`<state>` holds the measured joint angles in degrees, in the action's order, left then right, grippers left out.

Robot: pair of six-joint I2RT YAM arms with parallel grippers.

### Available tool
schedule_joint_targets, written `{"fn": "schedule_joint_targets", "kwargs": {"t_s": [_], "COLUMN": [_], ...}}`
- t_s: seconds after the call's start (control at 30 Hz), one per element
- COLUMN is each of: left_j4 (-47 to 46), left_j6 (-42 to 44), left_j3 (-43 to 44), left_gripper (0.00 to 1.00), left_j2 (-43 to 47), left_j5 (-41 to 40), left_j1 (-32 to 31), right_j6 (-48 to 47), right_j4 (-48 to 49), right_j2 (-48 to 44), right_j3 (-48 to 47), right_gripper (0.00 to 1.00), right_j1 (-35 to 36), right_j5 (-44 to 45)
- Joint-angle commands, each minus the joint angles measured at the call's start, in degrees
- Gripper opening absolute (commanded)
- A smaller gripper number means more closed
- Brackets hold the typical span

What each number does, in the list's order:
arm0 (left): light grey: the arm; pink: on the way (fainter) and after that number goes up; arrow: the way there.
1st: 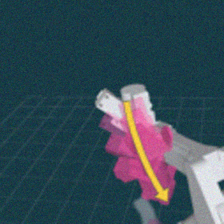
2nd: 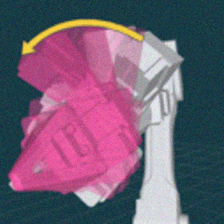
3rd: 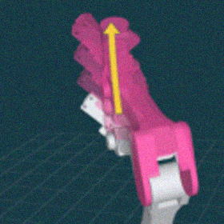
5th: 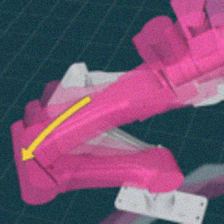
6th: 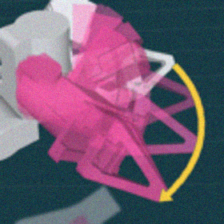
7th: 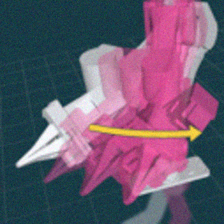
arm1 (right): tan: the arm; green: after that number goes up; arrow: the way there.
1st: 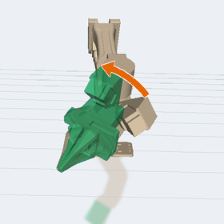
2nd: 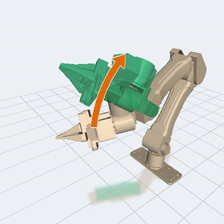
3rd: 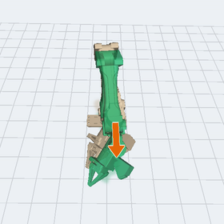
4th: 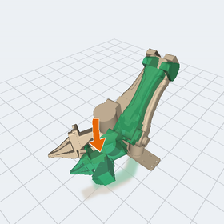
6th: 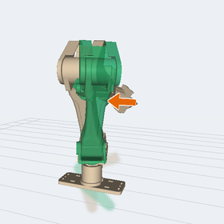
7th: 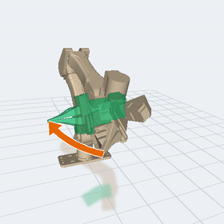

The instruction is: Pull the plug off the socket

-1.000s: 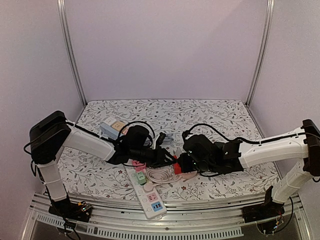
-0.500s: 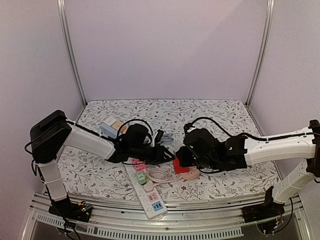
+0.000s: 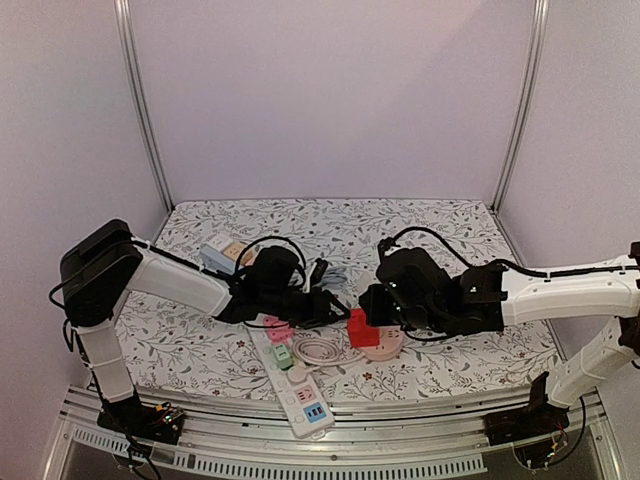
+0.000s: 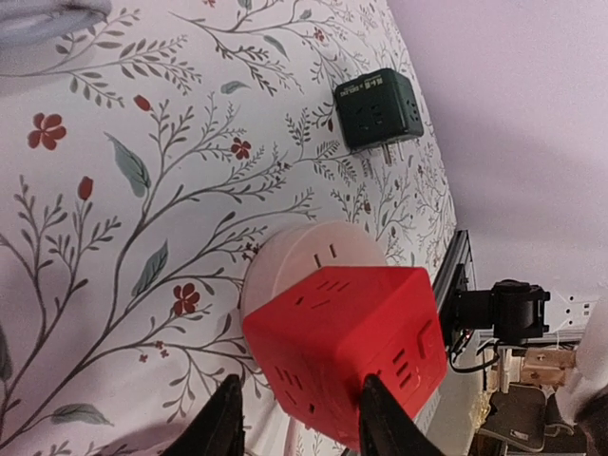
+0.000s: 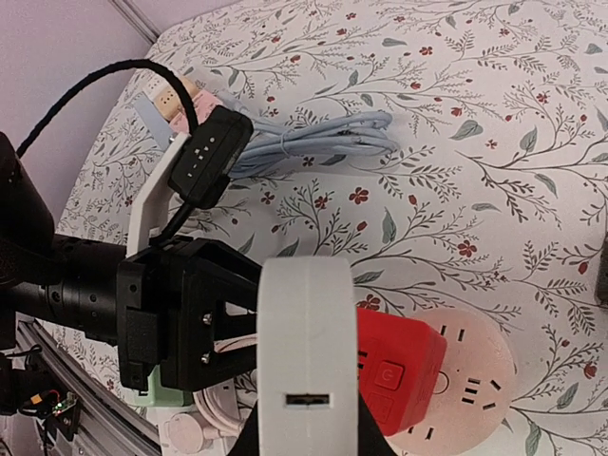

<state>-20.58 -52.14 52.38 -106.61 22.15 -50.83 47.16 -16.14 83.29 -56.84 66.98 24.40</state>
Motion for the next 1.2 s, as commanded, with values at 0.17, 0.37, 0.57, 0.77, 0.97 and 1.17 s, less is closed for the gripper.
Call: {"fn": "schedule_joint_targets", "kwargs": {"t_s": [0.17, 0.37, 0.57, 0.77, 0.97, 1.17], "left_j4": [23.26, 35.65, 52.12, 57.18, 54.74, 54.06], "left_j6": [8.36, 12.98, 22.84, 28.55, 31.53, 34.43], "left_j3": [8.32, 12.54, 19.16, 22.95, 18.72, 12.25], "left_gripper": [0.72, 0.8, 0.84, 0.87, 0.88, 0.88], "left_j2": [8.9, 17.08, 22.4, 25.11, 27.92, 30.04], "left_j5": [-1.52, -0.39, 2.25, 6.83, 2.9, -2.3], "left_j1": [0.52, 3.31, 13.06, 24.96, 30.86, 31.46], "right_j6": [-1.54, -0.41, -1.67, -5.37, -10.92, -14.34], "right_j4": [-13.15, -20.02, -22.51, -21.92, -15.5, -14.22], "right_j2": [-8.62, -15.98, -22.84, -26.59, -22.44, -14.53], "right_j3": [1.16, 7.27, 14.64, 20.0, 20.59, 17.31], "right_gripper": [0.0, 0.0, 0.0, 0.0, 0.0, 0.0], "right_j1": [-2.01, -7.93, -18.53, -32.24, -41.66, -45.08], "right_j5": [9.86, 8.6, 2.38, -6.54, -16.25, -20.77]}}
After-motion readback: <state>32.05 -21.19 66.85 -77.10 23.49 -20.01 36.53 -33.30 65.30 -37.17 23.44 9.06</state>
